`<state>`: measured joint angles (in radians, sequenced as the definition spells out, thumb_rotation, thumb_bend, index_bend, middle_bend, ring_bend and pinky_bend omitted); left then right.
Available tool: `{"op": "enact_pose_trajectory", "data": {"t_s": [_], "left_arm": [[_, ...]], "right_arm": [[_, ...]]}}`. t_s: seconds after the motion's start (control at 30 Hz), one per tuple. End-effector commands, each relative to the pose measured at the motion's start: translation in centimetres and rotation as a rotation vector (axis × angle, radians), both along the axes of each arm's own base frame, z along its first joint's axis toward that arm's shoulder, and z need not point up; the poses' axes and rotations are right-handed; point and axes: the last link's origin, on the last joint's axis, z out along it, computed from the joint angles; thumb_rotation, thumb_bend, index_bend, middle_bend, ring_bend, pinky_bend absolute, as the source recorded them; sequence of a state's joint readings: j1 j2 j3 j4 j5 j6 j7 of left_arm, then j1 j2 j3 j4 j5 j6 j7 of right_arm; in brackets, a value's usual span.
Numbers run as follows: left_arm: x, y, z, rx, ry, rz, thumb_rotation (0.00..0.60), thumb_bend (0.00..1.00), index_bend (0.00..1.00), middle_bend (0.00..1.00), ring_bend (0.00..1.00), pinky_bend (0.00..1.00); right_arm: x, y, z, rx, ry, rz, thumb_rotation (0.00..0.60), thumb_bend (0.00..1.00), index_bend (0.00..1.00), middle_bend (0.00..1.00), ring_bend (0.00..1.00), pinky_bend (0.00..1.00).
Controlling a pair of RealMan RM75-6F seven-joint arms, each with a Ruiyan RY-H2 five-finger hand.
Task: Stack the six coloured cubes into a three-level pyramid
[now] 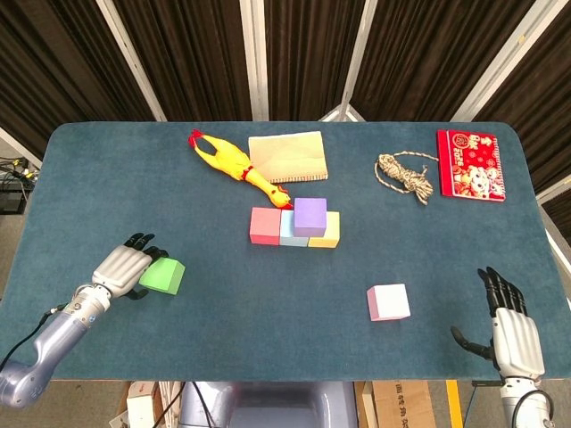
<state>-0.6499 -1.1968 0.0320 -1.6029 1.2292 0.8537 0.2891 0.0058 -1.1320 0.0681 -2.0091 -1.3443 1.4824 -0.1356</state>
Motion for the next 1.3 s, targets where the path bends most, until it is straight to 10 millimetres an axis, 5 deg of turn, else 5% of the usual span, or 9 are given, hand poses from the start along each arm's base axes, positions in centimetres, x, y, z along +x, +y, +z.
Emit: {"op": "enact_pose_trajectory", "data": {"t_s": [0.03,0.63,0.87,1.3], "left_arm": [[0.1,0.0,0.0,0.001,0.000,-0.004,0.600,0.31,0.23,0.25,0.00,0.00],[0.0,0.3,0.1,0.009,-0.002,0.005,0.600,0.35,0.25,0.26,0.01,0.00],[0.0,0.6,0.2,0.020,-0.012,0.013,0.600,0.44,0.29,0.30,0.03,0.00],[2.3,2.9,3.3,0.060,-0.102,0.063,0.600,0.44,0.30,0.29,0.03,0.00]], "right_arm": [[0.0,0.0,0.0,0.000,0.001,0.001,0.600,0.25,0.06,0.03,0.00,0.00],[0.0,-0.1,-0.1,0.003,0.000,-0.003,0.600,0.25,0.06,0.03,0.00,0.00],[0.1,-0.1,-0.1,-0.001,-0.006,-0.002,0.600,0.25,0.06,0.03,0.00,0.00],[-0.5,-0.4,0.1,-0.013,-0.010,-0.033,0.600,0.25,0.06,0.03,0.00,0.00]]}}
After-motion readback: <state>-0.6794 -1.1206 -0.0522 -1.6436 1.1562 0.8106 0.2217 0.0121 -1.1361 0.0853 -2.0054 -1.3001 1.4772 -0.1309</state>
